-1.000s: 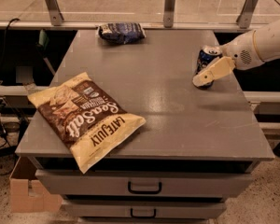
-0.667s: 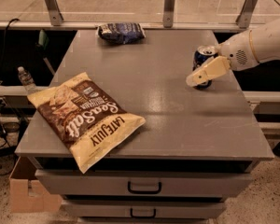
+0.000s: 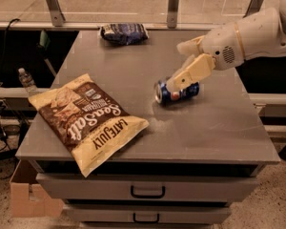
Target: Knock pepsi can over
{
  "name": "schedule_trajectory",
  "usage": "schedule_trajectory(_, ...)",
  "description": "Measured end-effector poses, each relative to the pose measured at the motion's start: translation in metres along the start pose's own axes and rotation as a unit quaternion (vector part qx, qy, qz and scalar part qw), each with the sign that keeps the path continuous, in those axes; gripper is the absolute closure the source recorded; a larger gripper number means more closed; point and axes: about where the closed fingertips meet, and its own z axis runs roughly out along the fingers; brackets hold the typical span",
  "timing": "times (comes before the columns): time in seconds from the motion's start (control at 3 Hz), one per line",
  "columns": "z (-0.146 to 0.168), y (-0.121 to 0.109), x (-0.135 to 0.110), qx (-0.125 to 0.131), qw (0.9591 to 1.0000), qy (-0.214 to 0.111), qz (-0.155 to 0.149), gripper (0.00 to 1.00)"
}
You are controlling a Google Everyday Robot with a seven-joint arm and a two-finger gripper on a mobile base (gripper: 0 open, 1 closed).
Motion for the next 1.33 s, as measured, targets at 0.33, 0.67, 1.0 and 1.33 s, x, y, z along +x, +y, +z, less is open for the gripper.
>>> schedule_trajectory(0.33,0.002,0.01,-0.01,-0.013,0.9998,-0.009,-0.015,0.0)
schedule_trajectory(0.67,-0.013,-0.006,-0.005,0.004,0.9996,-0.011,-0.026,0.0)
schedule_trajectory(1.0,-0.05,-0.043,0.009,0.051,0.998,-0.006,-0.037,0.0)
schedule_trajectory(1.33,-0.11,-0.082,0.026,0.122,0.9913,0.008,-0.048,0.0)
